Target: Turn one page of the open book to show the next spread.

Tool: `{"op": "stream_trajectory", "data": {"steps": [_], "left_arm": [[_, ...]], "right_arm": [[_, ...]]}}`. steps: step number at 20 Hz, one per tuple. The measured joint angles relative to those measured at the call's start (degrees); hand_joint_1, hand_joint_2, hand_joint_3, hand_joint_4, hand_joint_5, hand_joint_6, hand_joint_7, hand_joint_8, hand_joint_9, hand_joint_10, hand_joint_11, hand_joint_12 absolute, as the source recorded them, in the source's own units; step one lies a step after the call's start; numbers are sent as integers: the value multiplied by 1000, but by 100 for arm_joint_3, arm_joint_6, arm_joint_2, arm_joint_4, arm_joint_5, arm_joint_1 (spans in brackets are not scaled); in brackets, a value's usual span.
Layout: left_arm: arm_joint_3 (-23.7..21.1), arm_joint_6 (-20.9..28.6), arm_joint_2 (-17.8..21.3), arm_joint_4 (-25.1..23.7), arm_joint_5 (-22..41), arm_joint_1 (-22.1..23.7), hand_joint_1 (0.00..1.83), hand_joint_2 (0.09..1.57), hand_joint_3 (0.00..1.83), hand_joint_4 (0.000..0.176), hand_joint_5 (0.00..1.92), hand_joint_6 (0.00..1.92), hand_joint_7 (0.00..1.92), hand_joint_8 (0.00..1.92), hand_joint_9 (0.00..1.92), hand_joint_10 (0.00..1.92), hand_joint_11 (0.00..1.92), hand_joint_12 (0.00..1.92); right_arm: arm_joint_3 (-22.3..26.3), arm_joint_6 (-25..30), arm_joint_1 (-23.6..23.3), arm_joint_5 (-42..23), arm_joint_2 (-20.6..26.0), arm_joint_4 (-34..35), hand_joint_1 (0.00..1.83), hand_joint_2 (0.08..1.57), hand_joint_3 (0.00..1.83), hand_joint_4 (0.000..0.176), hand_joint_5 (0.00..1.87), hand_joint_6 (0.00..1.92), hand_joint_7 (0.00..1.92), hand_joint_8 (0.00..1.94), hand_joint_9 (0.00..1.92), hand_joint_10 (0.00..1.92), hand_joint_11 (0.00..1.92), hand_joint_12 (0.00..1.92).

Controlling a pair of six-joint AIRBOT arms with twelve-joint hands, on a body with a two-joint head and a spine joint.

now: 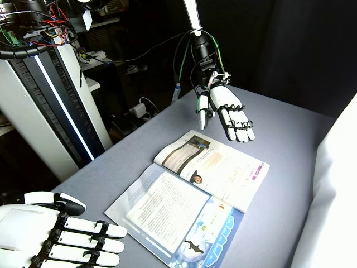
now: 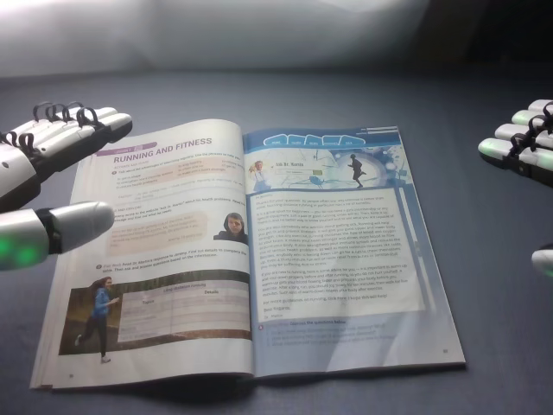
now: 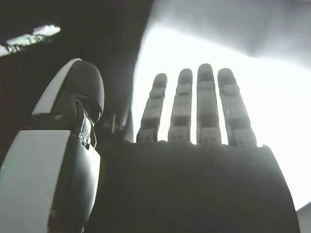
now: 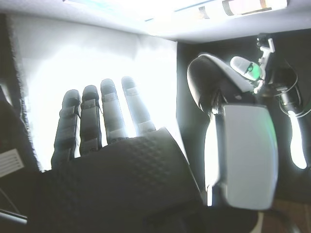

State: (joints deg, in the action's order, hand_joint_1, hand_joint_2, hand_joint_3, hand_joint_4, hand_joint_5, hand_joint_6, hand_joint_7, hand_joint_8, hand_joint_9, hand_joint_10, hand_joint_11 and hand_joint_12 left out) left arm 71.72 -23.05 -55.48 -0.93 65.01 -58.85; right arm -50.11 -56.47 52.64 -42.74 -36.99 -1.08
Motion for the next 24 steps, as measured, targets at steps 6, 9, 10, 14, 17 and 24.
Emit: {"op": "stream_trajectory", "data": {"steps": [6, 9, 10, 14, 17, 24], "left_arm": [[0, 0, 0, -4, -4, 0, 0, 1411, 15, 0, 0, 0, 0, 0, 0, 0, 0, 0], [0, 0, 0, -7, -4, 0, 0, 1389, 3, 0, 0, 0, 0, 0, 0, 0, 0, 0], [0, 0, 0, -13, -4, 0, 0, 1389, 3, 0, 0, 0, 0, 0, 0, 0, 0, 0], [0, 17, 0, -50, -9, 0, 0, 1429, 19, 0, 0, 0, 0, 0, 0, 0, 0, 0], [-2, 20, 0, -81, -28, 0, 0, 1450, 21, 0, 0, 0, 0, 0, 0, 0, 0, 0], [-83, -68, 221, 557, 168, -404, 1, 1463, 17, 0, 0, 0, 0, 0, 0, 0, 0, 0]], "right_arm": [[0, 2, 0, 20, -9, -2, 252, 1304, 9, 0, 0, 0, 0, 0, 0, 0, 0, 0], [0, 2, 0, 22, -9, -2, 162, 1324, 14, 0, 0, 0, 0, 0, 0, 0, 0, 0], [0, 2, 0, 20, -15, 0, 164, 1322, 11, 0, 0, 0, 0, 0, 0, 0, 0, 0], [0, 2, 0, 22, -37, -7, 171, 1293, 0, 0, 0, 0, 0, 0, 0, 0, 0, 0], [0, 2, 0, 22, -37, -4, 152, 1286, 0, 0, 14, 5, 0, 0, 0, 0, 0, 0], [-59, 1915, -1670, 2114, -662, -3936, 141, 1299, 2, 0, 0, 0, 0, 0, 0, 0, 0, 0]]}}
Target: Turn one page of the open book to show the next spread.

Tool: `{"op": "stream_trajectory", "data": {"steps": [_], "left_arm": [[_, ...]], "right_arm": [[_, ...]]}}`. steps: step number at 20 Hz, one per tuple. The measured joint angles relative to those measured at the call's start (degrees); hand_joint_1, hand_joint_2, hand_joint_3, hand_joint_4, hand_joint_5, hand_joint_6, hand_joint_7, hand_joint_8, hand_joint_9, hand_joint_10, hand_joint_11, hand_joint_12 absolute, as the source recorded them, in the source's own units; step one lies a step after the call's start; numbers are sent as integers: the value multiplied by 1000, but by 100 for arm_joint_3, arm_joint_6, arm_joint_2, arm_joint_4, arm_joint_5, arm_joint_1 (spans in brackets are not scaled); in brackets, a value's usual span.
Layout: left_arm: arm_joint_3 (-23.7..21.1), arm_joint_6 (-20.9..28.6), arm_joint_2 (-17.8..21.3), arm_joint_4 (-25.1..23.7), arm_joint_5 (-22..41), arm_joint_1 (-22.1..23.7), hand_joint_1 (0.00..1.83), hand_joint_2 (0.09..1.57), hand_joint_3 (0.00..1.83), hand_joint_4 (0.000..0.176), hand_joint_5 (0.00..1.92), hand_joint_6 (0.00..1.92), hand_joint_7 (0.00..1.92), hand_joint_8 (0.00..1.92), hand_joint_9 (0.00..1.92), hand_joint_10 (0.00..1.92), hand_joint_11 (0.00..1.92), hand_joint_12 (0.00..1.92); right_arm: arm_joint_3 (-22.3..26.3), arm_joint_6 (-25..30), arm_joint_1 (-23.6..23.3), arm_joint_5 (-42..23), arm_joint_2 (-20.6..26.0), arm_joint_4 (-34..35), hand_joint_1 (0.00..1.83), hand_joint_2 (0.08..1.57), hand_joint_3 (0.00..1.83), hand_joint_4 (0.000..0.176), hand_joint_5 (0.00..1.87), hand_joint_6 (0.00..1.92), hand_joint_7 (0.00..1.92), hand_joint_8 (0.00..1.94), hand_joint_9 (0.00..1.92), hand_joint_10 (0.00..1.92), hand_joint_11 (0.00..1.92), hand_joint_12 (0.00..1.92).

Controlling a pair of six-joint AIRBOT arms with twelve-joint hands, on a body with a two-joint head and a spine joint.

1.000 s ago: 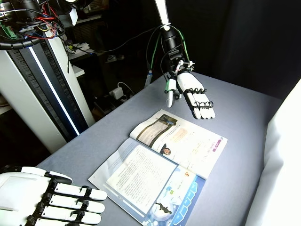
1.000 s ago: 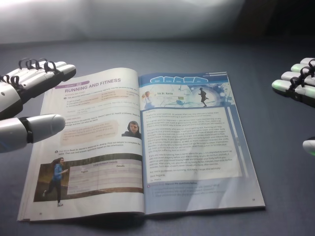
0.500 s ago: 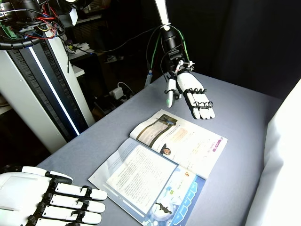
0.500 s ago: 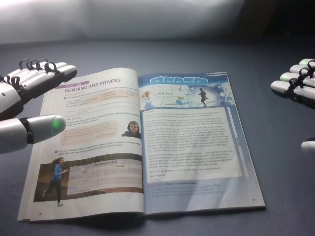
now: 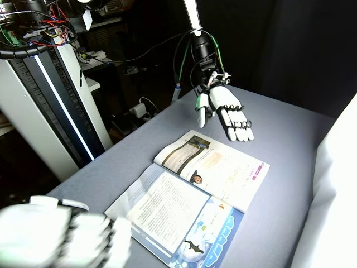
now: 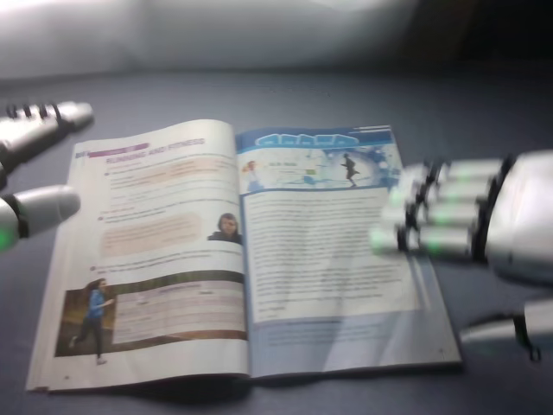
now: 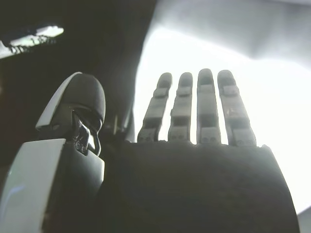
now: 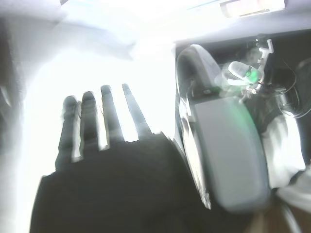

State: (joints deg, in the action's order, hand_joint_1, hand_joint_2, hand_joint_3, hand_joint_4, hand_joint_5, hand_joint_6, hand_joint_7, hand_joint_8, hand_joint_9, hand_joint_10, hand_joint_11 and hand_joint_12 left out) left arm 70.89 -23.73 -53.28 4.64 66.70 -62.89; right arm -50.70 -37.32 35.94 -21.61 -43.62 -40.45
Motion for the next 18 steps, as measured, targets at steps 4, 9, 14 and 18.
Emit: {"op": "stream_trajectory", "data": {"steps": [4, 9, 14, 18], "left_arm": [[-2, -9, 26, -57, -149, -85, 4, 1467, 13, 0, 0, 0, 0, 0, 0, 0, 0, 0], [-2, -7, 22, -76, -70, -74, 0, 1464, 6, 0, 0, 0, 0, 0, 0, 0, 0, 0], [-2, -7, 22, -55, -66, -85, 8, 1472, 7, 0, 0, 0, 0, 0, 0, 0, 0, 0], [-2, -7, 22, -57, -63, -85, 0, 1472, 5, 0, 0, 0, 0, 0, 0, 0, 0, 0]], "right_arm": [[-157, 4, -15, 275, 125, 251, 116, 1319, 7, 0, 0, 0, 0, 0, 0, 0, 0, 0], [-114, 4, -9, 267, 103, 186, 97, 1321, 4, 0, 0, 0, 0, 0, 0, 0, 0, 0], [-111, 7, -9, 234, 101, 181, 68, 1329, 4, 0, 0, 0, 0, 0, 0, 0, 0, 0], [-111, 7, -9, 258, 101, 181, 91, 1335, 4, 0, 0, 0, 0, 0, 0, 0, 0, 0]]}}
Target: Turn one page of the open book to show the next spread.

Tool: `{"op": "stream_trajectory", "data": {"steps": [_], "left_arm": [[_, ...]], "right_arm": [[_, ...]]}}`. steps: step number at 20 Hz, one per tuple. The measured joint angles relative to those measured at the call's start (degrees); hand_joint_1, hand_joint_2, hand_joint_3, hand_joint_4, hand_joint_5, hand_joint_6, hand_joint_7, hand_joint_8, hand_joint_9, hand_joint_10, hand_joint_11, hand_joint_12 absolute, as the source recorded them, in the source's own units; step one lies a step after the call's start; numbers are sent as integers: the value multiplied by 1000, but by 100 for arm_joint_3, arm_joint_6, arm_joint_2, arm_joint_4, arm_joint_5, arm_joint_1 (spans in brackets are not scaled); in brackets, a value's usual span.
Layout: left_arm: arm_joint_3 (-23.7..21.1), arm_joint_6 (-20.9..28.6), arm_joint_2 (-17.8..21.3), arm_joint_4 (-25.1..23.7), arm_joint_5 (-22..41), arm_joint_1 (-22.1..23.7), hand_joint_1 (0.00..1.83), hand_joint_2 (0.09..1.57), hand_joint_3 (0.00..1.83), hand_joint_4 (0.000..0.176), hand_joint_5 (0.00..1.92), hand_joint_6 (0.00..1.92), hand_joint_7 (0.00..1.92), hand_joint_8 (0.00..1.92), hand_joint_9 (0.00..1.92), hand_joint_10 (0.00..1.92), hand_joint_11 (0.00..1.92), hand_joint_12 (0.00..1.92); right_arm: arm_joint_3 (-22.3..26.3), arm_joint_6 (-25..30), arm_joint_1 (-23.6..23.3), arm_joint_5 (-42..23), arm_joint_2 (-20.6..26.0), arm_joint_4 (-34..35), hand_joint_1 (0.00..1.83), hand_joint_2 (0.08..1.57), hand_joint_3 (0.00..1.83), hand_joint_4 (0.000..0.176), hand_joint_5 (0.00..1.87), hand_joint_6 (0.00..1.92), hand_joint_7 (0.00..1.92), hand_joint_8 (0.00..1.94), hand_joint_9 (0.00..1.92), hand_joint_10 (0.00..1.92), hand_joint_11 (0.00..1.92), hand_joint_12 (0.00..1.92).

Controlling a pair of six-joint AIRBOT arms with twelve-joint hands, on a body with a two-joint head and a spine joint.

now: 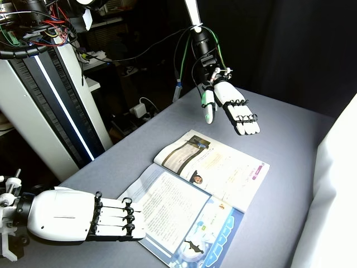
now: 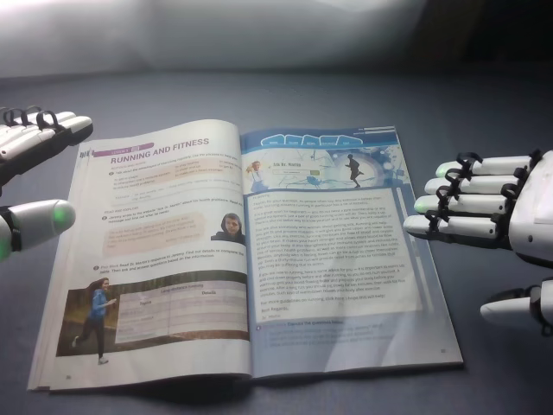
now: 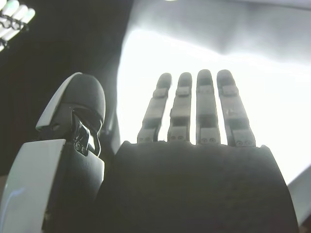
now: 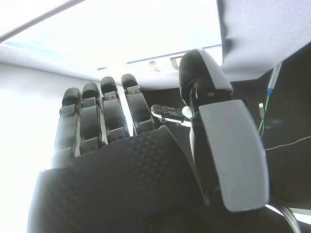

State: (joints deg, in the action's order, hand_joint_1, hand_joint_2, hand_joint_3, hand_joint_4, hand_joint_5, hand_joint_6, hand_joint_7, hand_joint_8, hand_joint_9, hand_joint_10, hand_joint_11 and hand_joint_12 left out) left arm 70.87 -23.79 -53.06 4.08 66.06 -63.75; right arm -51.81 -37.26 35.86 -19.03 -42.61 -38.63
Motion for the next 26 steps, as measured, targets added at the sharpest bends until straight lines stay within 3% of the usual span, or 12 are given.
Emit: {"op": "stream_trajectory", "data": {"steps": [3, 14, 17, 26], "left_arm": [[0, 0, 0, 0, -2, 0, 16, 1465, 0, 0, 0, 0, 0, 0, 0, 0, 0, 0], [0, -2, -24, 2, -50, 0, 0, 1454, 0, 0, 0, 0, 0, 0, 0, 0, 0, 0], [0, -2, -28, -4, -55, 0, 0, 1454, 0, 0, 0, 0, 0, 0, 0, 0, 0, 0], [0, 0, -28, -4, -57, 0, 0, 1456, 0, 0, 0, 0, 0, 0, 0, 0, 0, 0]], "right_arm": [[7, 118, 0, -7, 0, -103, 117, 1325, 0, 0, 0, 0, 0, 0, 0, 0, 0, 0], [-144, 1484, 0, 83, -273, -1425, 32, 1298, 0, 0, 0, 0, 0, 0, 0, 0, 0, 0], [-262, 2057, 0, 66, -385, -1967, 71, 1301, 0, 0, 0, 0, 0, 0, 0, 0, 0, 0], [-442, 3027, 0, 22, -667, -2929, 80, 1283, 0, 0, 0, 0, 0, 0, 0, 0, 0, 0]]}}
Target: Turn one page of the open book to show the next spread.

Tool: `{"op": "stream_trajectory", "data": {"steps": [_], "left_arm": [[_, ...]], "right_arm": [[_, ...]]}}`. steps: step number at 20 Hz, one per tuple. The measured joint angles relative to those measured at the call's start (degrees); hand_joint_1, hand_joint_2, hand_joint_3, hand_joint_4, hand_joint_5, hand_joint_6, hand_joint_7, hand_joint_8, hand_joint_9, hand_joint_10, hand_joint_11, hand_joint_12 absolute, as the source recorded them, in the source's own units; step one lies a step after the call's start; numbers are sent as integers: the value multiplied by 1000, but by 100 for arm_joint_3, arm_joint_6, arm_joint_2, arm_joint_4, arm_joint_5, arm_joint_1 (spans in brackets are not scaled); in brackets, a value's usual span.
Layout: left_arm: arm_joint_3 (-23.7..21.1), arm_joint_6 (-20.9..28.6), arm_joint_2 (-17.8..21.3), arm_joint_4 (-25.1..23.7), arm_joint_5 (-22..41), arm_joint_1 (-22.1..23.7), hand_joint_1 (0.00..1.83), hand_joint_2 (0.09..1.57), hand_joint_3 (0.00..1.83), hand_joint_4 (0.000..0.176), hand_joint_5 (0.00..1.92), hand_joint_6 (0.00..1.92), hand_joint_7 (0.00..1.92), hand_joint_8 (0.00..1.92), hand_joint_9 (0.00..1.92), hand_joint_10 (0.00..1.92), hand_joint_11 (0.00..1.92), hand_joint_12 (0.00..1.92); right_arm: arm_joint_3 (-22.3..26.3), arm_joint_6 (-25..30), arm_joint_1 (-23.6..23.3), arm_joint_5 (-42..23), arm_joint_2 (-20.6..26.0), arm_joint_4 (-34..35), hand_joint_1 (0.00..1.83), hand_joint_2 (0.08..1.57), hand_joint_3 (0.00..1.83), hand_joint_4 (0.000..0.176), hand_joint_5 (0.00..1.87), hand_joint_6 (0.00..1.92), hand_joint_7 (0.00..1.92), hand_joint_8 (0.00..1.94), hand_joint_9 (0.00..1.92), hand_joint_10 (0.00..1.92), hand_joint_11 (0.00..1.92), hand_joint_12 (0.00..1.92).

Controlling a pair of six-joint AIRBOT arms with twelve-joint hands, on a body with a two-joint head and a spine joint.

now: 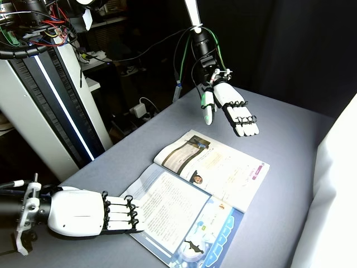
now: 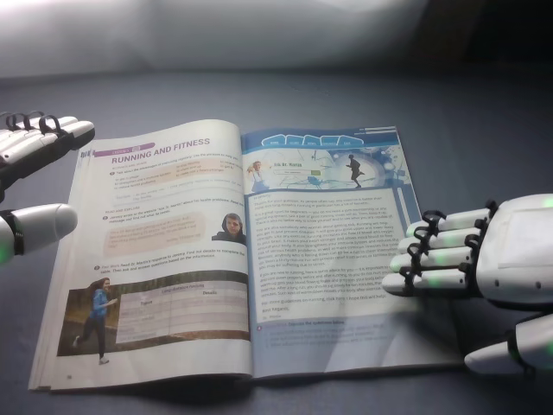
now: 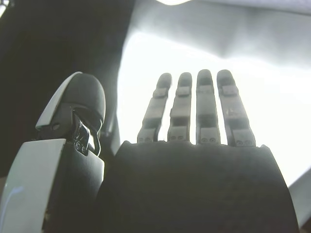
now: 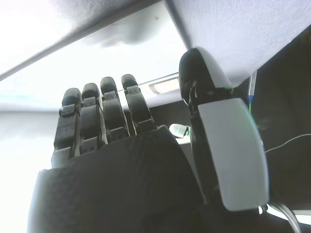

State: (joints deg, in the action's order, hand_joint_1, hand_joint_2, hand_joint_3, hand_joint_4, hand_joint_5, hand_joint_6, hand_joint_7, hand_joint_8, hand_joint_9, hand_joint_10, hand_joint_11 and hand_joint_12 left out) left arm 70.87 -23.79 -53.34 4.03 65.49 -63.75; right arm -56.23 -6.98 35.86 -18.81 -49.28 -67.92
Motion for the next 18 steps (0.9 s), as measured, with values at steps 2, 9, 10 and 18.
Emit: {"op": "stream_trajectory", "data": {"steps": [2, 9, 10, 18], "left_arm": [[0, 0, 0, -2, 2, 0, 0, 1453, 0, 0, 0, 0, 0, 0, 0, 0, 0, 0], [0, 0, 0, -11, 11, 0, 0, 1459, 1, 0, 0, 0, 0, 0, 0, 0, 0, 0], [0, 0, 0, -7, 9, 0, 0, 1459, 1, 0, 0, 0, 0, 0, 0, 0, 0, 0], [0, 0, 0, 2, 44, 0, 0, 1453, 0, 0, 0, 0, 0, 0, 0, 0, 0, 0]], "right_arm": [[-35, 105, 17, -20, -61, -85, 35, 1289, 0, 0, 0, 0, 0, 0, 0, 0, 0, 0], [-245, 260, 164, -31, -295, -109, 0, 1268, 0, 0, 0, 0, 0, 0, 0, 0, 0, 0], [-278, 271, 164, -33, -337, -109, 0, 1272, 0, 0, 0, 0, 0, 0, 0, 0, 0, 0], [-535, 295, 157, -166, -656, -20, 0, 1269, 0, 0, 0, 0, 0, 0, 0, 0, 0, 0]]}}
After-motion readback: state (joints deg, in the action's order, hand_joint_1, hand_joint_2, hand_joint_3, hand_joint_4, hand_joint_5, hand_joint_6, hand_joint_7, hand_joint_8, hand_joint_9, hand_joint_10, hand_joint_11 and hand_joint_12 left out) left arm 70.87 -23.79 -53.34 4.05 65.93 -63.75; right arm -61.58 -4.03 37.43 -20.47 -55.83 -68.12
